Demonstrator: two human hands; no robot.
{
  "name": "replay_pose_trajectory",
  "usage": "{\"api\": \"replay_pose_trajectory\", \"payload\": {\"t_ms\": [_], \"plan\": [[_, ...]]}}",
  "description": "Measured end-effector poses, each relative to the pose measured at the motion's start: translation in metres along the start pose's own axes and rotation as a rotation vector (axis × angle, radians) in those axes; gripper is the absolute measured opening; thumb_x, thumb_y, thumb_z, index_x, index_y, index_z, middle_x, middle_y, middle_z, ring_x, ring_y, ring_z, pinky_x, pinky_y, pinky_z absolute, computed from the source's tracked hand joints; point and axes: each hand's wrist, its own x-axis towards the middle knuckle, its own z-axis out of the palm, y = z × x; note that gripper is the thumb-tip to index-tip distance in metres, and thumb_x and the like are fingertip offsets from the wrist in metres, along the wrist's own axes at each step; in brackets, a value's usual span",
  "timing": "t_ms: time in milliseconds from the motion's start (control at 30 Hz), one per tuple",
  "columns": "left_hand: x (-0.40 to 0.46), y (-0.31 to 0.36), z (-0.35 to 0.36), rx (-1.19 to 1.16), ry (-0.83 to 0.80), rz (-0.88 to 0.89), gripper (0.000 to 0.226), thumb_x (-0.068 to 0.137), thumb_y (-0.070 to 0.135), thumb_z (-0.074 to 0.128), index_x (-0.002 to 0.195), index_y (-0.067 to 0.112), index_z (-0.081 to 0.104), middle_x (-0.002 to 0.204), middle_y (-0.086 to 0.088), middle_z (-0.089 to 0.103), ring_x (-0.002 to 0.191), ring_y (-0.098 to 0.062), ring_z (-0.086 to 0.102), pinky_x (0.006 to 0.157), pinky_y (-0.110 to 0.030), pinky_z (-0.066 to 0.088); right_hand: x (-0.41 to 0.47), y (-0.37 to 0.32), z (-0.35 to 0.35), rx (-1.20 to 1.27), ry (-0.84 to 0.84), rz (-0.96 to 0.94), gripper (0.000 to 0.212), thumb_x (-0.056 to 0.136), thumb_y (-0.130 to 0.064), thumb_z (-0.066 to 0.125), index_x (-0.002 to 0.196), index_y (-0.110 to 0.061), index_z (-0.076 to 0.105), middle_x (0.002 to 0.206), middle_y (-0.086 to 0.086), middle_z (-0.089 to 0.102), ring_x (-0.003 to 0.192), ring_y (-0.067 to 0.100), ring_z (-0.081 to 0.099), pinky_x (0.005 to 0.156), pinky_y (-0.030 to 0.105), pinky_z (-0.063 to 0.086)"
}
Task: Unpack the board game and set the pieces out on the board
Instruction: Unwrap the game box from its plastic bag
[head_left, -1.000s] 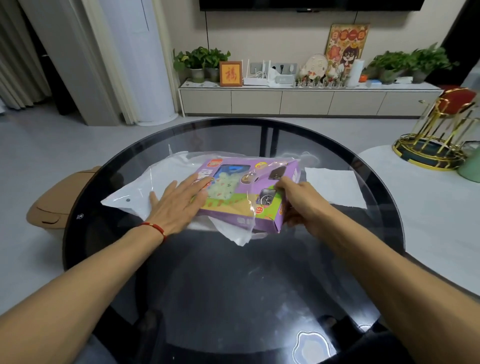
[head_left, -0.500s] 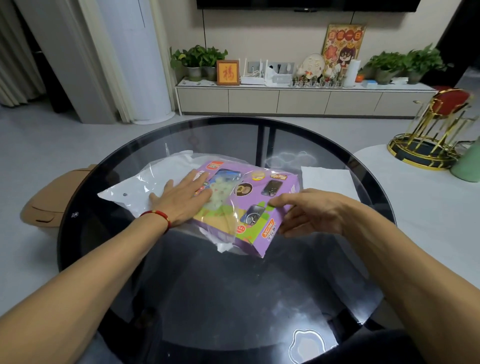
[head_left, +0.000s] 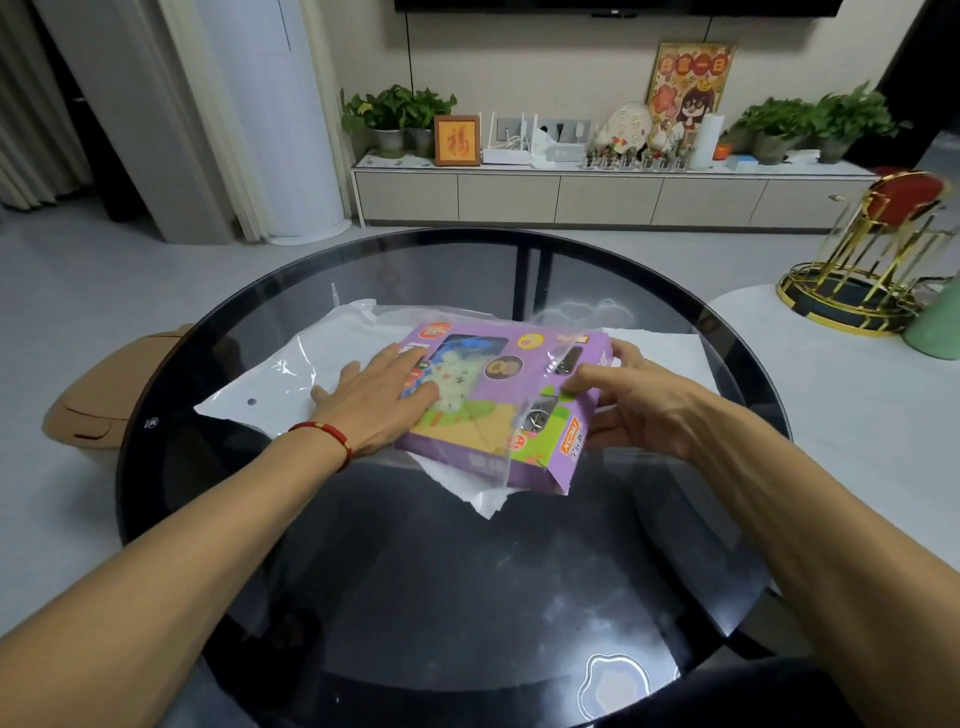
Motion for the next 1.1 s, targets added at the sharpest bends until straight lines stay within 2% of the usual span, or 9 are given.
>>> {"api": "replay_pose_trajectory", "payload": {"t_ms": [200, 333, 433, 667, 733, 800, 900, 1000, 1100], "plan": [[0.005, -0.018, 0.005, -0.018, -0.026, -0.033, 0.074, 0.085, 0.076, 0.023, 0.154, 0.052, 0.009, 0.166, 0.019, 0.005, 0.150, -0.031, 0.019, 0.113, -0.068, 0.016, 0.013, 0.010, -0.004, 0.019, 0.123, -0.077, 0.045, 0.091, -0.015, 0.072, 0.130, -0.010, 0.050, 0.094, 0.016, 0.078, 0.080, 0.029, 0.077, 0.060, 0.034, 0.060], [0.010, -0.041, 0.006, -0.031, -0.078, -0.098, 0.076, 0.077, 0.087, 0.012, 0.148, 0.064, 0.005, 0.164, 0.025, 0.000, 0.153, -0.031, 0.009, 0.113, -0.071, 0.003, 0.018, 0.006, -0.013, 0.055, 0.171, -0.151, 0.045, 0.092, -0.018, 0.065, 0.133, -0.013, 0.049, 0.102, 0.010, 0.078, 0.084, 0.029, 0.077, 0.069, 0.043, 0.062], [0.011, -0.054, 0.005, 0.013, -0.064, -0.144, 0.069, 0.083, 0.084, 0.014, 0.148, 0.064, 0.005, 0.164, 0.026, -0.003, 0.154, -0.033, 0.002, 0.111, -0.073, -0.004, 0.014, 0.007, -0.022, 0.073, 0.161, -0.160, 0.042, 0.096, -0.016, 0.061, 0.134, -0.012, 0.045, 0.106, 0.011, 0.077, 0.087, 0.032, 0.076, 0.080, 0.054, 0.062], [0.024, -0.103, -0.005, 0.113, -0.039, -0.348, 0.068, 0.088, 0.080, 0.020, 0.150, 0.059, 0.004, 0.164, 0.025, -0.008, 0.153, -0.034, -0.003, 0.108, -0.078, 0.000, 0.001, 0.019, -0.044, 0.114, 0.165, -0.105, 0.034, 0.097, -0.011, 0.057, 0.130, -0.016, 0.048, 0.111, 0.014, 0.074, 0.085, 0.028, 0.075, 0.085, 0.053, 0.059], [0.028, -0.111, -0.007, 0.088, 0.021, -0.407, 0.067, 0.090, 0.074, 0.026, 0.152, 0.052, 0.013, 0.166, 0.019, 0.000, 0.152, -0.034, 0.005, 0.108, -0.076, 0.006, -0.005, 0.021, -0.050, 0.122, 0.174, -0.077, 0.030, 0.097, -0.011, 0.057, 0.125, -0.018, 0.049, 0.111, 0.016, 0.073, 0.084, 0.028, 0.075, 0.082, 0.052, 0.060], [0.029, -0.114, -0.010, 0.073, 0.132, -0.437, 0.060, 0.095, 0.061, 0.036, 0.150, 0.039, 0.032, 0.163, 0.006, 0.019, 0.145, -0.036, 0.023, 0.108, -0.072, 0.016, -0.013, 0.020, -0.053, 0.114, 0.144, -0.043, 0.020, 0.098, -0.010, 0.056, 0.117, -0.017, 0.054, 0.104, 0.015, 0.075, 0.081, 0.028, 0.075, 0.071, 0.047, 0.064], [0.032, -0.120, -0.016, 0.005, 0.329, -0.465, 0.045, 0.097, 0.036, 0.053, 0.139, 0.021, 0.054, 0.147, -0.010, 0.044, 0.130, -0.040, 0.041, 0.104, -0.062, 0.032, -0.026, 0.020, -0.061, 0.096, 0.121, 0.010, 0.018, 0.100, -0.010, 0.055, 0.118, -0.015, 0.053, 0.101, 0.017, 0.077, 0.079, 0.030, 0.077, 0.060, 0.042, 0.063], [0.035, -0.122, -0.023, -0.104, 0.480, -0.483, 0.040, 0.097, 0.026, 0.058, 0.136, 0.014, 0.059, 0.141, -0.017, 0.049, 0.128, -0.042, 0.045, 0.103, -0.062, 0.037, -0.033, 0.027, -0.063, 0.083, 0.084, 0.048, 0.032, 0.099, -0.009, 0.057, 0.129, -0.015, 0.046, 0.108, 0.021, 0.075, 0.088, 0.036, 0.076, 0.064, 0.047, 0.064], [0.038, -0.103, -0.034, -0.231, 0.608, -0.395, 0.037, 0.096, 0.025, 0.058, 0.133, 0.015, 0.059, 0.140, -0.016, 0.051, 0.130, -0.040, 0.045, 0.104, -0.060, 0.037, -0.033, 0.037, -0.047, -0.047, 0.055, 0.031, 0.038, 0.099, -0.010, 0.060, 0.134, -0.014, 0.045, 0.104, 0.022, 0.075, 0.093, 0.041, 0.074, 0.073, 0.050, 0.064]]}}
